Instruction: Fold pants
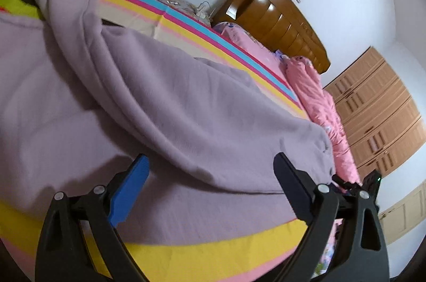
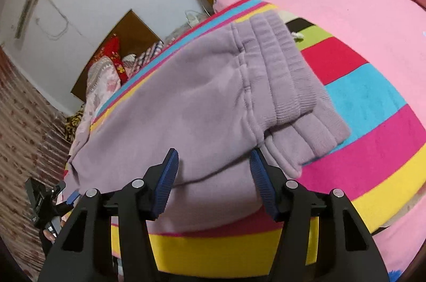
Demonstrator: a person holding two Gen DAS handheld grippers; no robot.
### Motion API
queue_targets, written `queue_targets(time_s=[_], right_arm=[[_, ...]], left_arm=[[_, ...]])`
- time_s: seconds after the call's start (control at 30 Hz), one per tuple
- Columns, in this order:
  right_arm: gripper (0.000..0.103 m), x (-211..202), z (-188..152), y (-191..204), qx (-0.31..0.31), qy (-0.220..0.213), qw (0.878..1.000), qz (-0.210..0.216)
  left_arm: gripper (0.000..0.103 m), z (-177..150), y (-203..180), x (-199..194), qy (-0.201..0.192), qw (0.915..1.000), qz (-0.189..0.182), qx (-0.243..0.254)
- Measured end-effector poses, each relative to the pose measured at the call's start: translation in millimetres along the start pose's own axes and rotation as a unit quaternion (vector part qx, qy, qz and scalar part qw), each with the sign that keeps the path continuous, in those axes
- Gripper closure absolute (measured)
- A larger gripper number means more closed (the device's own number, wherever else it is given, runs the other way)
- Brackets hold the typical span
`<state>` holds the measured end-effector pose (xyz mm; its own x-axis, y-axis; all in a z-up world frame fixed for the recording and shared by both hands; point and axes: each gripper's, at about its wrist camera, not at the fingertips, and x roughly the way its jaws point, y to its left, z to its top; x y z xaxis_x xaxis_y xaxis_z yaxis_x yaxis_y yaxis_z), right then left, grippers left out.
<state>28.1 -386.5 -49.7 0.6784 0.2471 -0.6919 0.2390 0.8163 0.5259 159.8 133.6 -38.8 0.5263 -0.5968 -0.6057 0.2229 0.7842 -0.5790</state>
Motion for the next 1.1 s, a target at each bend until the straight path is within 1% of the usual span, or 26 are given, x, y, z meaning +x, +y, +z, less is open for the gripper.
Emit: queue_targets(time_s=[0.03, 0.1, 0.13, 0.23, 0.27, 0.3, 0.4, 0.43, 0.47, 0.5, 0.53, 0.57, 0.6, 0.63, 0.67, 0.7, 0.73, 0.83, 0.87, 0.9, 0.97, 1.03, 1.07, 1.1], right_arm=[[0.046, 6.6, 2.1, 2.3, 0.0, 0.009, 1.0, -0.004], [0.047, 13.6, 8.8, 8.2, 0.002, 0.009, 1.0, -0.013], [0.049, 13.3, 9.7, 4.1, 0.006, 0.007, 1.0, -0.014], [0.066, 14.2, 9.9, -7.8, 0.036, -0.006, 0.999, -0.011], [0.073, 13.2, 7.0, -10.8, 0.039, -0.012, 0.999, -0.014], [0.076, 12.6, 5.7, -14.2, 0.04, -0.016, 0.999, -0.012], [0.079, 9.5, 0.6, -24.2, 0.039, -0.026, 0.999, -0.001], [0.079, 6.5, -1.2, -27.9, 0.037, -0.027, 0.999, -0.002], [0.079, 6.7, -0.8, -26.8, 0.035, -0.028, 0.999, -0.005], [0.079, 5.2, -2.3, -26.1, 0.034, -0.03, 0.999, -0.007], [0.079, 4.9, -2.7, -25.7, 0.032, -0.031, 0.999, -0.009], [0.08, 2.2, -5.8, -25.0, 0.028, -0.032, 0.999, -0.011], [0.081, 2.0, -5.7, -23.9, 0.027, -0.032, 0.999, -0.011], [0.082, 1.1, -5.6, -22.5, 0.025, -0.032, 0.999, -0.011], [0.085, -1.2, -5.0, -21.3, 0.023, -0.033, 0.999, -0.009], [0.087, -4.8, -2.9, -18.7, 0.018, -0.036, 0.999, -0.006], [0.088, -10.5, -0.3, -13.4, 0.012, -0.043, 0.999, -0.002], [0.09, -36.2, 6.4, 5.0, -0.009, -0.073, 0.997, 0.031], [0.09, -45.9, 6.0, 9.8, -0.018, -0.082, 0.996, 0.04], [0.09, -52.1, 3.6, 11.2, -0.024, -0.085, 0.995, 0.042], [0.09, -51.9, -7.2, 3.6, -0.017, -0.071, 0.997, 0.04], [0.09, -36.4, -26.4, -12.4, -0.007, -0.039, 0.999, 0.016], [0.09, -30.0, -32.7, -21.1, 0.004, -0.027, 1.0, 0.007], [0.092, -24.4, -36.8, -28.4, 0.017, -0.02, 1.0, 0.008]], left_arm=[[0.009, 1.9, 0.4, 3.3, 0.002, 1.0, 0.007, 0.004], [0.01, -0.3, 3.0, 6.7, 0.005, 0.9999, 0.016, 0.004], [0.01, 0.1, 4.4, 10.4, 0.006, 0.9998, 0.019, 0.001], [0.012, -1.1, 10.1, 14.6, 0.006, 0.9997, 0.023, -0.01], [0.013, -3.3, 12.8, 13.4, 0.004, 0.9997, 0.023, -0.012], [0.015, -1.8, 14.2, 13.8, 0.003, 0.9996, 0.026, -0.014], [0.022, -0.8, 16.1, 15.4, 0.004, 0.9993, 0.034, -0.017], [0.03, 0.7, 16.1, 17.3, 0.005, 0.9989, 0.044, -0.017], [0.042, 1.8, 15.7, 19.3, 0.006, 0.9981, 0.059, -0.014], [0.051, 2.3, 17.4, 20.9, 0.005, 0.9975, 0.069, -0.013], [0.077, 3.6, 19.6, 23.3, 0.004, 0.9965, 0.082, -0.016], [0.095, 3.2, 20.8, 24.6, 0.005, 0.9958, 0.089, -0.021], [0.096, 3.6, 23.3, 23.1, 0.001, 0.9958, 0.088, -0.027], [0.097, 4.8, 24.7, 18.3, -0.009, 0.9965, 0.077, -0.031], [0.097, 6.5, 23.7, 12.8, -0.02, 0.9969, 0.07, -0.028], [0.097, 8.6, 18.9, 4.0, -0.037, 0.9974, 0.059, -0.02], [0.097, 11.1, 10.1, -11.6, -0.063, 0.9971, 0.043, -0.005], [0.097, 17.3, -14.1, -49.8, -0.111, 0.9927, 0.035, 0.032], [0.097, 16.7, -18.3, -57.7, -0.114, 0.9919, 0.035, 0.043], [0.097, 13.6, -20.0, -61.5, -0.11, 0.9918, 0.039, 0.052], [0.097, -0.7, -8.4, -55.4, -0.077, 0.9941, 0.055, 0.053], [0.097, -21.5, 14.0, -33.9, -0.034, 0.9968, 0.066, 0.028], [0.097, -31.2, 23.7, -22.8, -0.017, 0.9974, 0.069, 0.013], [0.097, -37.7, 29.9, -15.5, -0.008, 0.9973, 0.072, 0.005]])
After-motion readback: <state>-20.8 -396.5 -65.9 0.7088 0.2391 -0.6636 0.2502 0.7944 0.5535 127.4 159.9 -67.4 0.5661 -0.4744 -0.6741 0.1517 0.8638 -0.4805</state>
